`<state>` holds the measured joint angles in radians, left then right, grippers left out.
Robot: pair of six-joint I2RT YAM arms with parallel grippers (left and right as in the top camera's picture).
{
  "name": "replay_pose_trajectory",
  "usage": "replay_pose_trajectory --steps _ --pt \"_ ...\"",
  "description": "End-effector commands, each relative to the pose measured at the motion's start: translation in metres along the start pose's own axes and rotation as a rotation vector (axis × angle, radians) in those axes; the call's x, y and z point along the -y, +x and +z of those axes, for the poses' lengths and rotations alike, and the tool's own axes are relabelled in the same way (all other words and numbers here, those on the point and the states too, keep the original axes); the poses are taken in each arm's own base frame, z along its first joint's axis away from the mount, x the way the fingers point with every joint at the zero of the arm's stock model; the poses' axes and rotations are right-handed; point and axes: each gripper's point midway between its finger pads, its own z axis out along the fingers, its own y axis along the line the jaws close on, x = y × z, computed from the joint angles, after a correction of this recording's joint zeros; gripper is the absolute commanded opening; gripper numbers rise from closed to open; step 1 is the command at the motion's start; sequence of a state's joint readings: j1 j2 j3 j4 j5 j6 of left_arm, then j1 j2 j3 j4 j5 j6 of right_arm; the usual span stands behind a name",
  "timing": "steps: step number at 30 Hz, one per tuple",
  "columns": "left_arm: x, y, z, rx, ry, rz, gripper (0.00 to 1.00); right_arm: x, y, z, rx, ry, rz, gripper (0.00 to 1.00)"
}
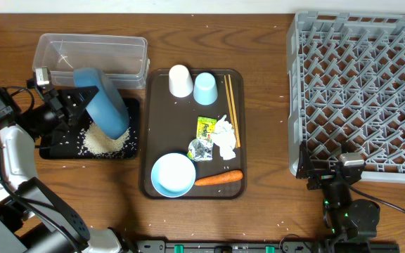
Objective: Sort waste into correct bins and load items into the dishwasher rack
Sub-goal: 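Lift the blue plate and tip the food scrap onto the black tray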
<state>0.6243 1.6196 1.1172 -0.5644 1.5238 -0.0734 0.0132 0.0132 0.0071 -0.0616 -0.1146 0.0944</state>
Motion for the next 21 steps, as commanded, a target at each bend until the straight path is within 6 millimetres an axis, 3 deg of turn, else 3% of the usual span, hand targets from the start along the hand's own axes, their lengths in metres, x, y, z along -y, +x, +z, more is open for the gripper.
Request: replay_pose_trajectory --steps 1,4,7,12,17,21 --pt "0.028 0.009 0.006 -0.028 0.055 0.084 0.06 0.004 0.001 0.000 -0.004 0.017 -0.005 0.99" --pt "0.044 0.021 0.018 -0.060 0.018 0.155 0.06 0.004 0.001 0.000 -0.004 0.017 -0.005 0.99" --pt "0.048 0.043 0.039 -0.108 -0.132 0.222 0.06 0.004 0.001 0.000 -0.004 0.017 -0.005 0.99" --pt "0.025 0.089 0.074 -0.234 -0.476 0.355 0.06 0.004 0.001 0.000 -0.004 0.017 -0.005 0.99" --pt "0.010 0.139 0.114 -0.400 -0.623 0.504 0.06 0.004 0.001 0.000 -0.004 0.017 -0.005 0.99" --pt "-0.010 0.150 0.130 -0.406 -0.796 0.582 0.06 0.004 0.001 0.000 -0.004 0.017 -0.005 0.99"
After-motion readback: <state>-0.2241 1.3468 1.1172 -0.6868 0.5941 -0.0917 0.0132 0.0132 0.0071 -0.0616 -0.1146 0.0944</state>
